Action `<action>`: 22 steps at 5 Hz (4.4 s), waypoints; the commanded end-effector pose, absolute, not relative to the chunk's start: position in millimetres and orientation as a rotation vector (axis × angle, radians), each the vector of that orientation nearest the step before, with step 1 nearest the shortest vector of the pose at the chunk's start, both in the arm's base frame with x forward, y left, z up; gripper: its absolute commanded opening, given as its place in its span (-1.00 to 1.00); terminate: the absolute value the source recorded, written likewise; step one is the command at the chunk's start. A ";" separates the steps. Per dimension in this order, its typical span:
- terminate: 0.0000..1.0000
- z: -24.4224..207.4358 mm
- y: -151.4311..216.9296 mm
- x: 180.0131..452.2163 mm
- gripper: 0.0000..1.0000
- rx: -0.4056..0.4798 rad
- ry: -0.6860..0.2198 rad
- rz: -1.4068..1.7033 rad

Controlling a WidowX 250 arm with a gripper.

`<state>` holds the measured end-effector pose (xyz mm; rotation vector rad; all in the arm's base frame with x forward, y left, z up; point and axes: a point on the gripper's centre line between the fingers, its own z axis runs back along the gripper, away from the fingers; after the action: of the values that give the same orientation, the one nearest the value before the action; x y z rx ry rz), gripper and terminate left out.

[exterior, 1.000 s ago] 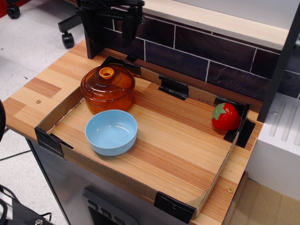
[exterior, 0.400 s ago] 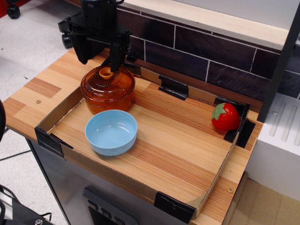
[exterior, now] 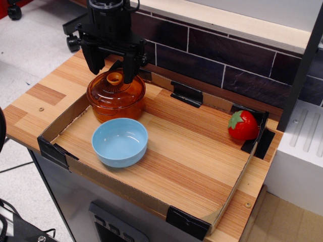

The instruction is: Take lid off pot

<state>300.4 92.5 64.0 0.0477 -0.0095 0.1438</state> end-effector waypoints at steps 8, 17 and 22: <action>-1.00 110.3 78.2 296.7 -1.00 0.126 -0.185 0.218; -1.00 28.7 -67.5 226.1 -1.00 0.127 -0.042 -0.066; -1.00 87.2 -31.6 229.8 1.00 -0.053 -0.063 -0.062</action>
<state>223.4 -34.2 73.8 -0.0511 -0.0090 -0.0721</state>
